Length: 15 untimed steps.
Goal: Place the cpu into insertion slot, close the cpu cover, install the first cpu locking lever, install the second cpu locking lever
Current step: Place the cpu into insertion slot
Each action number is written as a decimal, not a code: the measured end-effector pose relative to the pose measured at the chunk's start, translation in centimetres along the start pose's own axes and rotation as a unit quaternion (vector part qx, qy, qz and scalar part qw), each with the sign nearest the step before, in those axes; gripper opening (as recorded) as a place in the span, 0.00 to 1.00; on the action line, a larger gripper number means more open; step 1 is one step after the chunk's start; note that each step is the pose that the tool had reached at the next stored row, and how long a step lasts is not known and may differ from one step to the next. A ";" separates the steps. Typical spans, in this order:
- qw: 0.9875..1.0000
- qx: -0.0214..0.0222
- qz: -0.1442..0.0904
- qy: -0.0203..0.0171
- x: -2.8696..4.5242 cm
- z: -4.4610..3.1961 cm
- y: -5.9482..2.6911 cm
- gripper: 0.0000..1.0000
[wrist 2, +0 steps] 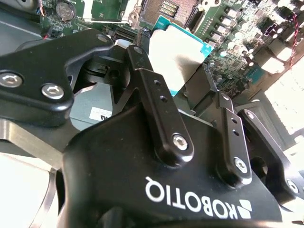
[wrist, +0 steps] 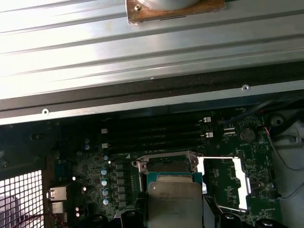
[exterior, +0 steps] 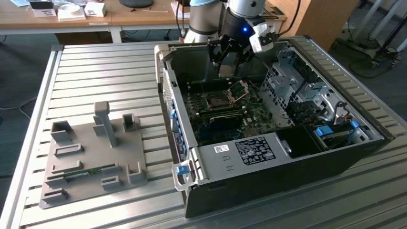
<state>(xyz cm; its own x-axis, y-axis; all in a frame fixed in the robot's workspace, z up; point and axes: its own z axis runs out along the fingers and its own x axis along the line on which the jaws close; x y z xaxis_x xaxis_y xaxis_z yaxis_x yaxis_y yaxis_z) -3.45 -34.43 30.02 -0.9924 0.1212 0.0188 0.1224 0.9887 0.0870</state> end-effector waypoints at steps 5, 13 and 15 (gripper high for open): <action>1.000 0.000 0.008 -0.001 0.00 0.01 0.00 0.54; 1.000 0.000 0.023 -0.002 0.00 0.03 0.00 0.54; 1.000 0.000 0.025 -0.002 0.00 0.03 0.00 0.54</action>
<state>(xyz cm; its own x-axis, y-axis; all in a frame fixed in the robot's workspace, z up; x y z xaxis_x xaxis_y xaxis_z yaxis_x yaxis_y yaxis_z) -3.45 -34.42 29.99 -0.9852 0.1701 0.0188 0.1711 0.9814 0.0870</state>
